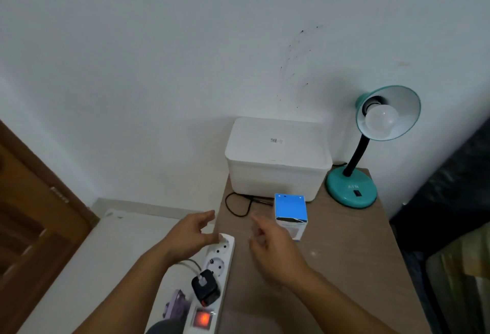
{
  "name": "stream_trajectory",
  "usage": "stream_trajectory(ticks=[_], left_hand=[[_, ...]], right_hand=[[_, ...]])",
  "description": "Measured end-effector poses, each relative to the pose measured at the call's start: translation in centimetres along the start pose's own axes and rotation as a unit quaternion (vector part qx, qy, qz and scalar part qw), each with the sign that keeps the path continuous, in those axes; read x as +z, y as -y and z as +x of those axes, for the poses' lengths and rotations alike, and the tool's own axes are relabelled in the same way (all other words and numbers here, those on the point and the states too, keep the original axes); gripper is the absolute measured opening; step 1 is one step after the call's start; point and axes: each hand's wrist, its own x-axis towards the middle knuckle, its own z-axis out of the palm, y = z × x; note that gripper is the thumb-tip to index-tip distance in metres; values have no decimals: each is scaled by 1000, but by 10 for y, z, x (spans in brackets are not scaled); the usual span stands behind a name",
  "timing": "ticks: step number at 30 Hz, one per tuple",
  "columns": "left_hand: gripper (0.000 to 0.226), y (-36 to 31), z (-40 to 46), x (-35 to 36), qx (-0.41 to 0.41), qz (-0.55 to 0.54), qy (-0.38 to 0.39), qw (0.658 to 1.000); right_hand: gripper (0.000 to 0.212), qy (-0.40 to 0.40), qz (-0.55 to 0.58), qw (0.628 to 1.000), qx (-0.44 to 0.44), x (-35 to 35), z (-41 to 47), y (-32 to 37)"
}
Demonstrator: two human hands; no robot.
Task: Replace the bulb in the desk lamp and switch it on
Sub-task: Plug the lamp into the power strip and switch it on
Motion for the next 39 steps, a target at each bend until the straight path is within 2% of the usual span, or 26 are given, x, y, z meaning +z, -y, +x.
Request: stream_trajectory(ticks=[3, 6, 9, 12, 20, 28, 33, 39], left_hand=[[49, 3, -6, 1, 6, -1, 45, 999], [43, 14, -6, 1, 3, -16, 77, 997], [50, 23, -7, 1, 1, -39, 94, 995], [58, 25, -6, 3, 0, -56, 78, 995], [44, 32, -6, 7, 2, -97, 96, 991], [51, 34, -6, 9, -17, -130, 85, 988], [55, 37, -8, 10, -14, -142, 88, 986], [60, 42, -7, 11, -12, -136, 78, 988]], right_hand=[[58, 29, 0, 999, 35, 16, 13, -1], [62, 21, -22, 998, 48, 23, 28, -4], [65, 6, -37, 997, 63, 26, 39, -11], [62, 1, -57, 996, 70, 26, 47, -18], [71, 3, -138, 986, 93, 26, 62, -36], [73, 18, -178, 974, 141, 31, 77, -28], [59, 20, -209, 970, 123, 33, 77, -32], [66, 50, -254, 959, 119, 32, 79, -34]])
